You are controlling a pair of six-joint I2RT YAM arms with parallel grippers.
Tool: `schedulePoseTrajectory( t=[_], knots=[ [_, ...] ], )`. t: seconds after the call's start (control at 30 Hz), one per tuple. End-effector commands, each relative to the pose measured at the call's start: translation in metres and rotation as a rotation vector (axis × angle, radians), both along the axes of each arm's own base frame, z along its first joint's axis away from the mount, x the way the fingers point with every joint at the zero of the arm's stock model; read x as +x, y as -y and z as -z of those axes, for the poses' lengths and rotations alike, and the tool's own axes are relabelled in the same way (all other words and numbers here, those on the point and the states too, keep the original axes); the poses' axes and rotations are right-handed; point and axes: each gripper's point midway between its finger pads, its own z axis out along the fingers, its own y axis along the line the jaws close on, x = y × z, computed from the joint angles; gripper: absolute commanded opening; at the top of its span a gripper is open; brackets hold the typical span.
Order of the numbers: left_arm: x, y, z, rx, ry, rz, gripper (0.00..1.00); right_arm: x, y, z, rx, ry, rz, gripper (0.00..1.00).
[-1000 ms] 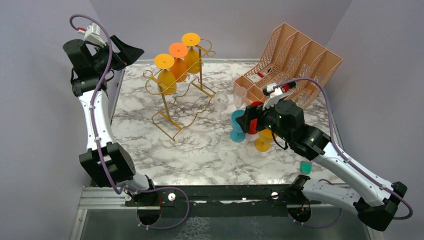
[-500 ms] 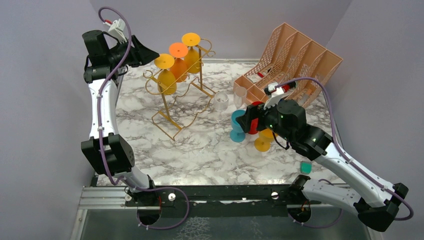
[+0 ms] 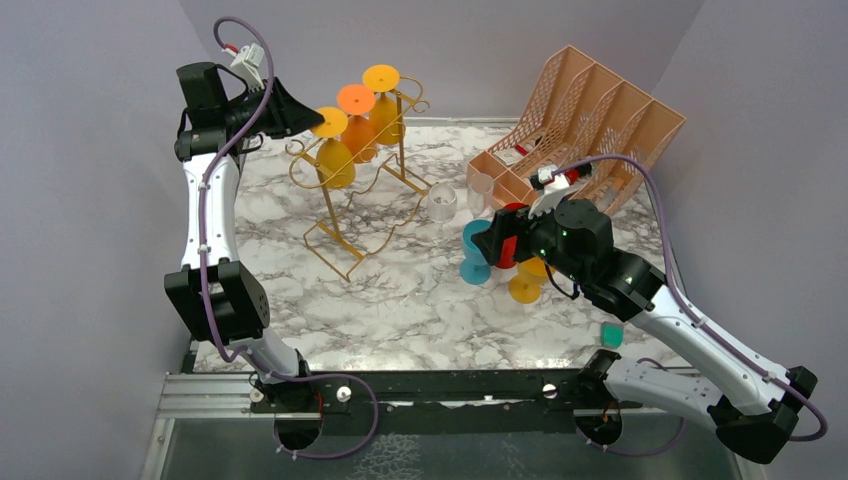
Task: Take the wine glass off the wine glass rack
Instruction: Pick up the wine glass from the wine rack.
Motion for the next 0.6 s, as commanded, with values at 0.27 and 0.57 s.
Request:
schedulePoseTrajectory(
  t=[0.27, 0.57],
  knots=[
    [-0.006, 0.005, -0.018, 0.015, 0.041, 0.016, 0.0, -0.002, -0.001, -0.014, 0.025, 0.012, -0.006, 1.0],
    [-0.011, 0.007, -0.033, -0.018, 0.036, 0.006, 0.0, -0.004, 0.0, -0.015, 0.029, 0.01, -0.004, 1.0]
  ],
)
